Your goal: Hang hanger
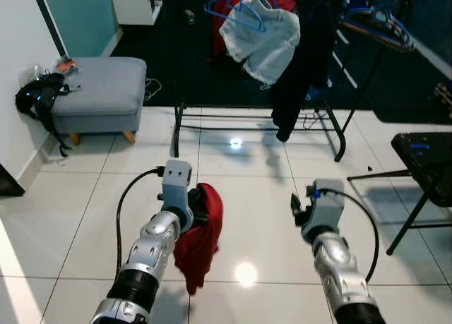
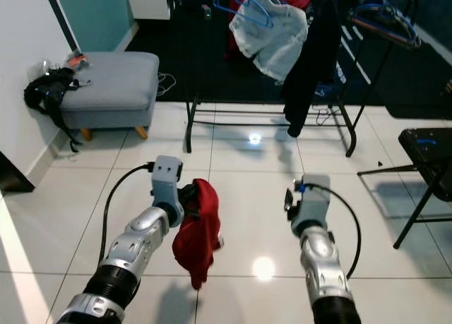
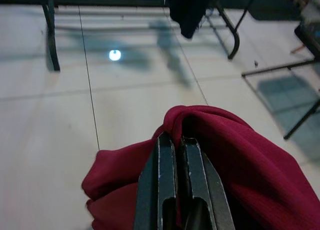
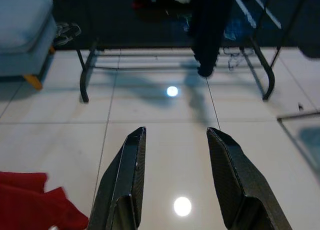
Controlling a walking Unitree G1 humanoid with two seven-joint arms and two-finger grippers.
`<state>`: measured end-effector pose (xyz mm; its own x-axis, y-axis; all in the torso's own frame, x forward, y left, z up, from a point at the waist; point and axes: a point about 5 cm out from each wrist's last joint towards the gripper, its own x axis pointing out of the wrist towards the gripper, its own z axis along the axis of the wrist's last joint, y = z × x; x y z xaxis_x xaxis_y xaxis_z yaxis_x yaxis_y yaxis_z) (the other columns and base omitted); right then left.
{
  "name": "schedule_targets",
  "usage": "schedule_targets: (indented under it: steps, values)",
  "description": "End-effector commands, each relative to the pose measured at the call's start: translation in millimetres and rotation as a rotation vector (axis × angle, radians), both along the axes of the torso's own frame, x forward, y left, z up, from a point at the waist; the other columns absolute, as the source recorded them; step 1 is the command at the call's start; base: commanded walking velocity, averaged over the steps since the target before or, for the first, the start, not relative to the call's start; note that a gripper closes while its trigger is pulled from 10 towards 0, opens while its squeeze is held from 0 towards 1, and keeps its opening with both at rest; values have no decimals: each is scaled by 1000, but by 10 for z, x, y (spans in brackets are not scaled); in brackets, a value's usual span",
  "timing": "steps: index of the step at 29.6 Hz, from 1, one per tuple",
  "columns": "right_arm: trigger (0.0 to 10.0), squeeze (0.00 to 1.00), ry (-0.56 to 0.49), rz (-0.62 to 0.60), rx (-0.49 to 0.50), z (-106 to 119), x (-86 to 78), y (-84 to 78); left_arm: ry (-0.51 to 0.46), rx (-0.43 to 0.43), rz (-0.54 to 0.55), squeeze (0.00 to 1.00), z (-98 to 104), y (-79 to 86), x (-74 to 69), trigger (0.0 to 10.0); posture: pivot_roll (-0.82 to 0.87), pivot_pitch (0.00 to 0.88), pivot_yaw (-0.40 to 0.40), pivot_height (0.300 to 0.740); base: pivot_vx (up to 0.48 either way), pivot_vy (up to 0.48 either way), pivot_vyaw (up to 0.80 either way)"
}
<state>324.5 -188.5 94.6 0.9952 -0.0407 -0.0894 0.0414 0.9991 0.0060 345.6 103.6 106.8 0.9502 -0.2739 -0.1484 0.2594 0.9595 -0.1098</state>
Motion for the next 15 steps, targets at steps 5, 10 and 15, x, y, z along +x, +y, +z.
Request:
schedule_targets:
  steps: [5,10,15]
  values:
    - [10000,0,54,9,1,-131,-24,36,27,7,14,0,-101,51,-14,10000,-19,80,-32,740,359,0,0]
    - [10000,0,75,5,2,-208,-64,47,59,26,17,0,-212,91,-42,10000,-21,64,-27,740,352,0,0]
    - [10000,0,83,2,4,-234,-64,63,66,28,21,0,-232,110,-41,10000,-24,66,-20,740,350,0,0]
